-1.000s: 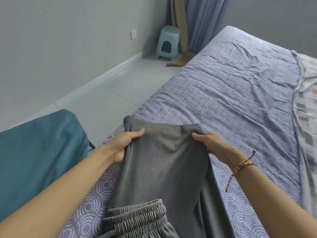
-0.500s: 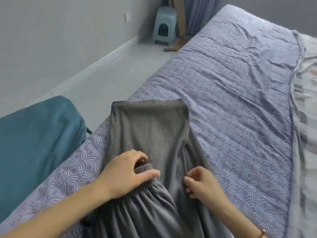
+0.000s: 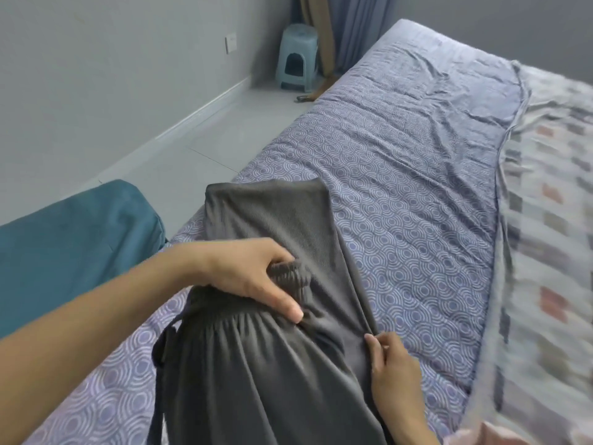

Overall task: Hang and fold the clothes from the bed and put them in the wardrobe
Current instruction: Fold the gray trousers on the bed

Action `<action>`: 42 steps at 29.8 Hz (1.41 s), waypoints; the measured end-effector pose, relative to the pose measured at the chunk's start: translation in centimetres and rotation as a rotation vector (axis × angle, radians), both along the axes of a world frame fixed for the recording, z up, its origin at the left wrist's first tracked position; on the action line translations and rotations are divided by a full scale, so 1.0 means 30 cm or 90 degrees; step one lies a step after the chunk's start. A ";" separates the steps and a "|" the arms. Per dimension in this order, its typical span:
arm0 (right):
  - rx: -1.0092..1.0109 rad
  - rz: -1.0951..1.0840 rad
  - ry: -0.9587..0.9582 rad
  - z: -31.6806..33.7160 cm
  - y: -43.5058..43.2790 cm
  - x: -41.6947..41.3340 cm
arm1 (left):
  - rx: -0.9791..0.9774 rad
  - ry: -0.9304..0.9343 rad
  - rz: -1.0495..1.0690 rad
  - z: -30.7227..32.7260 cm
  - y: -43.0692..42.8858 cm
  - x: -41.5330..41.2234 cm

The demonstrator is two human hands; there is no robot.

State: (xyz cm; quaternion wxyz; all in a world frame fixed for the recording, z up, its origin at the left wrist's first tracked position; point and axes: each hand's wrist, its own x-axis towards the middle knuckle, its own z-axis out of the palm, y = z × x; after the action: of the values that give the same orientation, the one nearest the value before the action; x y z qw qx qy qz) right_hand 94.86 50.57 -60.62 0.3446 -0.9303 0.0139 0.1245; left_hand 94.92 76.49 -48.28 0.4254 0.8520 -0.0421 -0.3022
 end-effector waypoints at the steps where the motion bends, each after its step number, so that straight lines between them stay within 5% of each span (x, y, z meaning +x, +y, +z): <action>1: -0.033 0.004 -0.010 0.002 -0.020 0.005 | 0.016 -0.004 -0.008 0.031 -0.023 0.035; 3: -0.038 0.004 -0.073 0.017 -0.023 0.025 | 0.075 -0.024 -0.009 0.059 -0.035 0.122; 5: 0.163 0.057 -0.013 0.062 0.005 0.045 | 0.138 -0.028 0.002 0.091 -0.034 0.204; 7: 0.358 0.099 0.301 0.127 0.053 0.079 | 0.177 -0.035 0.027 0.130 -0.020 0.275; 9: 0.358 0.182 0.487 0.170 0.076 0.119 | 0.238 -0.064 0.031 0.165 0.004 0.343; 11: 0.299 0.272 0.444 0.176 0.109 0.182 | 0.320 -0.132 0.058 0.163 0.059 0.416; 15: 0.298 0.160 0.395 0.142 0.147 0.259 | 0.497 -0.352 0.253 0.029 0.111 0.473; 20: 0.224 0.163 0.470 0.074 0.054 0.191 | 0.338 -0.490 0.517 -0.332 -0.054 -0.001; 24: 0.209 0.159 0.511 0.040 -0.045 0.097 | 0.375 -0.417 0.700 -0.493 -0.223 -0.493; 28: 0.240 0.125 0.512 0.031 -0.120 0.007 | 0.326 -0.331 0.794 -0.503 -0.344 -0.686; 35: 0.139 0.148 0.490 -0.001 -0.283 -0.184 | 0.168 0.073 0.818 -0.420 -0.437 -0.764; 42: 0.105 0.100 0.283 0.049 -0.320 -0.207 | 0.026 0.205 0.830 -0.405 -0.403 -0.835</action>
State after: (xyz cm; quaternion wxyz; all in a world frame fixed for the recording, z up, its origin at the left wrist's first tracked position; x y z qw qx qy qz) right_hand 88.64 40.99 -59.16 0.3971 -0.8469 0.0067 0.3536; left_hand 69.86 64.41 -60.44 0.5054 0.6552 0.5511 -0.1076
